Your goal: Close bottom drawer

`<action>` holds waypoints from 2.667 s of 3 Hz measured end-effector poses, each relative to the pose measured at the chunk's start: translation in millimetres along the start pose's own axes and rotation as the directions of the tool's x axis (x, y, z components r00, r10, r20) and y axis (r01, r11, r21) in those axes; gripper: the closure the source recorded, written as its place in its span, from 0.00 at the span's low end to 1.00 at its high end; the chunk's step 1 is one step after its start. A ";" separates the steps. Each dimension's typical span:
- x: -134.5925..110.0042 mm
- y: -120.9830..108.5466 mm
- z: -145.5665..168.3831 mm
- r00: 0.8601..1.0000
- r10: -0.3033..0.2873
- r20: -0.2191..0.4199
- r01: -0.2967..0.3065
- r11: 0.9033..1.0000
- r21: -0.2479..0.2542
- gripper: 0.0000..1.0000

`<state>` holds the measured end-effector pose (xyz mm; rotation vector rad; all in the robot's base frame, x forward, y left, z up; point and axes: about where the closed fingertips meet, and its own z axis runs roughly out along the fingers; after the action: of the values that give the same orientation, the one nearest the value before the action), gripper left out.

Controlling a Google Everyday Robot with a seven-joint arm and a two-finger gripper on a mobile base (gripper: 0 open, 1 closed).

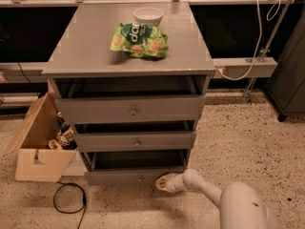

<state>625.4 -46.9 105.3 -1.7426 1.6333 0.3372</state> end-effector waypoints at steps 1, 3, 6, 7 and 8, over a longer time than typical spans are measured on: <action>0.8 -3.8 1.2 1.000 -0.008 -0.006 0.008 1.000 0.001 1.00; 4.0 -28.5 2.5 0.998 -0.046 -0.045 0.048 0.998 0.043 1.00; 19.1 -108.9 -17.7 0.994 -0.066 -0.082 0.082 0.973 0.215 1.00; 16.9 -104.5 -17.8 0.994 -0.066 -0.082 0.082 0.973 0.215 1.00; 7.8 -110.6 -29.0 0.994 -0.083 -0.078 0.099 0.966 0.237 1.00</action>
Offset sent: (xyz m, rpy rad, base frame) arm 0.0540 -0.0064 0.0006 -0.0952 -0.0727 0.0308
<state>723.5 -77.6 156.0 -1.6520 1.5637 0.0342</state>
